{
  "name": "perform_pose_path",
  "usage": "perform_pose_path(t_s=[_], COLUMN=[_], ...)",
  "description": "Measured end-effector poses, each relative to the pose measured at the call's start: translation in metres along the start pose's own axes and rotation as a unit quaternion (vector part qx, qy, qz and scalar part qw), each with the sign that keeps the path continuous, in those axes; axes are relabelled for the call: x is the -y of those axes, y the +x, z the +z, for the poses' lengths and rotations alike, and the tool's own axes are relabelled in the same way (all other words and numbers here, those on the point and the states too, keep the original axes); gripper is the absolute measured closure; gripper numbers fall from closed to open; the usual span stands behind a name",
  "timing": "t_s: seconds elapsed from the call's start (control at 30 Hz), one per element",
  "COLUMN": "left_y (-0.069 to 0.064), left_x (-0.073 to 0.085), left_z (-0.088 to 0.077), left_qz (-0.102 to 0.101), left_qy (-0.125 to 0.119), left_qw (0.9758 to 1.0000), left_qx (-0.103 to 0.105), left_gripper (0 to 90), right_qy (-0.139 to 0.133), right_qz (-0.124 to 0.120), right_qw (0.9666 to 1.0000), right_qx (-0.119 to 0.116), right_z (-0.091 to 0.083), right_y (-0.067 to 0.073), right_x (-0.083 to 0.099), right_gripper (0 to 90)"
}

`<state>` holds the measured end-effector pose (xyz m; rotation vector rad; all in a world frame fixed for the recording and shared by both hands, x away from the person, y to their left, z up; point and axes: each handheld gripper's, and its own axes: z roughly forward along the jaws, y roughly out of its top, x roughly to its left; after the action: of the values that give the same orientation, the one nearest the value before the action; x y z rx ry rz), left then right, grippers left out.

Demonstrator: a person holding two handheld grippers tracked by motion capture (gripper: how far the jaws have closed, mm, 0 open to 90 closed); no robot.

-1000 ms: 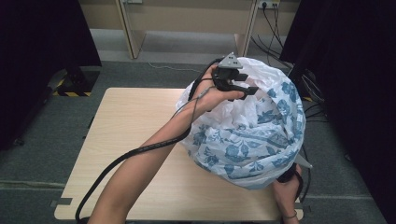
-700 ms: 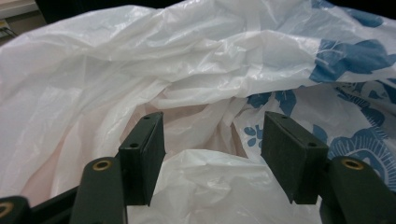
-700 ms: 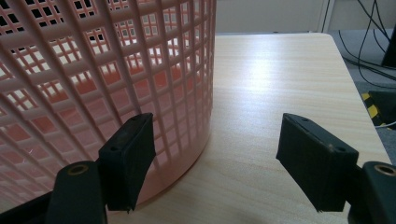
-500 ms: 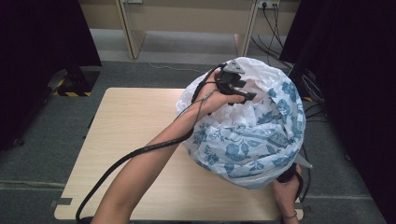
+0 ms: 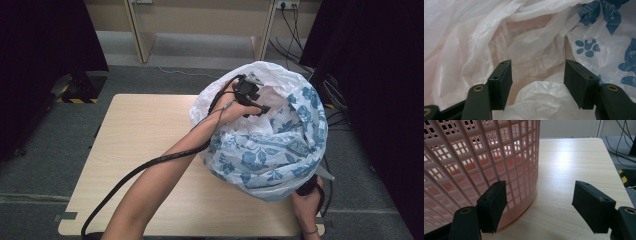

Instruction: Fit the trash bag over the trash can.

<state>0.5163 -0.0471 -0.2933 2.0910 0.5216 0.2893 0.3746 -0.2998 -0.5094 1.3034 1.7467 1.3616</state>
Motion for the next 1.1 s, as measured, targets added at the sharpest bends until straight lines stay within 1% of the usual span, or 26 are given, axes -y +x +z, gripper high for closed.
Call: perform_pose_path(t_s=[0.2,0.23,0.43,0.63,0.73,0.87,0.93,0.97,1.0,1.03,1.1], left_y=[0.001,0.003,0.006,0.006,0.006,0.006,0.005,0.005,0.005,0.005,0.005], left_x=[0.001,0.002,0.006,0.005,0.005,0.003,-0.002,-0.002,-0.004,-0.008,-0.010], left_z=[0.004,0.006,0.011,0.012,0.013,0.010,0.005,0.005,0.002,-0.003,-0.005], left_qz=[0.001,-0.003,-0.010,-0.008,-0.011,-0.007,-0.005,-0.005,-0.004,-0.005,-0.004], left_qy=[0.012,0.016,0.026,0.029,0.031,0.024,0.009,0.009,0.002,-0.011,-0.015], left_qw=[0.9999,0.9999,0.9996,0.9995,0.9994,0.9996,0.9999,0.9999,0.9999,0.9999,0.9998], left_qx=[-0.004,-0.005,-0.007,-0.008,-0.009,-0.010,-0.010,-0.010,-0.010,-0.011,-0.012], left_gripper=[39.4,39.4,39.3,39.2,39.2,39.0,38.4,38.2,37.9,37.7,37.7], right_qy=[0.000,0.000,0.000,-0.001,-0.001,-0.001,-0.001,-0.001,-0.001,-0.001,-0.001], right_qz=[0.001,0.000,0.001,0.000,-0.001,-0.001,-0.001,-0.001,-0.001,-0.001,-0.001], right_qw=[1.0000,1.0000,1.0000,1.0000,1.0000,1.0000,1.0000,1.0000,1.0000,1.0000,1.0000], right_qx=[-0.001,0.000,-0.001,-0.001,-0.001,-0.001,-0.001,-0.001,-0.001,-0.001,-0.001], right_z=[0.000,0.000,0.000,0.000,0.000,0.000,0.000,0.000,0.000,0.000,0.000], right_y=[0.000,0.000,0.000,0.000,0.000,0.000,0.000,0.000,0.000,0.000,0.000], right_x=[0.000,0.000,0.000,0.000,0.000,0.000,0.000,0.000,0.000,0.000,0.000], right_gripper=[27.8,27.8,27.8,27.8,27.8,27.8,27.8,27.8,27.8,27.8,27.8])
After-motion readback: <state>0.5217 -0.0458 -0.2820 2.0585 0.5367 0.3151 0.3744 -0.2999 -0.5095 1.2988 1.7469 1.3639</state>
